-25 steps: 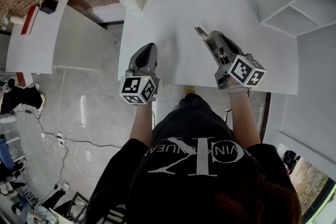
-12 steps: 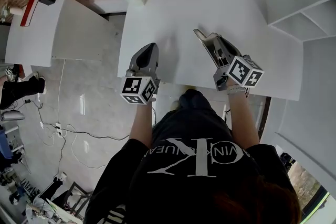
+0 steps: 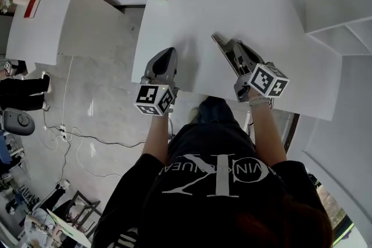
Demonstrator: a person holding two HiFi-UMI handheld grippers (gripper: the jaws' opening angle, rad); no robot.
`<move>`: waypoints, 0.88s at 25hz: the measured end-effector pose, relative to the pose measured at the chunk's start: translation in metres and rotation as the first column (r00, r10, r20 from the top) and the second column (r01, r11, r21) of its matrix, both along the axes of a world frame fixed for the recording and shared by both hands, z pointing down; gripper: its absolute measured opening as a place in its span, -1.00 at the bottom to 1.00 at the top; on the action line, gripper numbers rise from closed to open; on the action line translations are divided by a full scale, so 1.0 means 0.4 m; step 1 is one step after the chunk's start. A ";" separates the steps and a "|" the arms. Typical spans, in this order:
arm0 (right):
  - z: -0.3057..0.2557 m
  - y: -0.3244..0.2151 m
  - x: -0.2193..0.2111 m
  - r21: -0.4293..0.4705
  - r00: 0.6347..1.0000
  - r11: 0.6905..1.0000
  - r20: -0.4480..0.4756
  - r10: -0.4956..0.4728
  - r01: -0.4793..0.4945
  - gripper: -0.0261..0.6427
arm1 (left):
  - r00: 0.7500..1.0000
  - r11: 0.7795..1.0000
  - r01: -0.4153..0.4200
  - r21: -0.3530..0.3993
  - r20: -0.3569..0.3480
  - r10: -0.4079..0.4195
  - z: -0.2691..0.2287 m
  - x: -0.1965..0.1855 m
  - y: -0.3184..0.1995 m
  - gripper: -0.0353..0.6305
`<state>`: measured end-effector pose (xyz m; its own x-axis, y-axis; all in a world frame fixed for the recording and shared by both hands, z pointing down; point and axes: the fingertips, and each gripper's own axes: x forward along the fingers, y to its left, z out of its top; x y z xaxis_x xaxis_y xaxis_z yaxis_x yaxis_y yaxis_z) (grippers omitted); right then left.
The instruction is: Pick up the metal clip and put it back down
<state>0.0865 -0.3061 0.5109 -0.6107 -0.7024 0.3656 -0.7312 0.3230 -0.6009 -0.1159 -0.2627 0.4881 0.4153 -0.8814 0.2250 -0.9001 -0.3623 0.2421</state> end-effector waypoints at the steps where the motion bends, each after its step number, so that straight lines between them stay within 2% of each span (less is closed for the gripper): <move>1: 0.007 -0.002 -0.005 -0.003 1.000 1.000 0.000 -0.006 0.006 -0.83 | 1.000 1.000 0.004 -0.003 0.000 -0.004 0.005 -0.003 -0.001 -0.87; 15: 0.055 0.002 -0.067 -0.050 0.997 0.996 0.036 -0.072 0.074 -0.83 | 0.999 0.999 0.032 -0.029 0.004 -0.032 0.029 -0.023 0.007 -0.87; 18: 0.069 0.016 -0.052 -0.078 0.995 0.992 0.007 -0.095 0.095 -0.83 | 0.999 0.999 0.036 -0.031 0.004 -0.036 0.025 -0.013 0.019 -0.87; 22: 0.097 0.021 -0.060 -0.129 0.991 0.983 0.035 -0.126 0.130 -0.83 | 0.999 0.998 0.047 -0.033 0.006 -0.047 0.030 -0.013 0.017 -0.86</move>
<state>0.0625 -0.2977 0.5497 -0.7032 -0.5648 0.4319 -0.6722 0.3302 -0.6627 -0.1211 -0.2558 0.4999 0.3720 -0.8921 0.2563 -0.9174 -0.3112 0.2482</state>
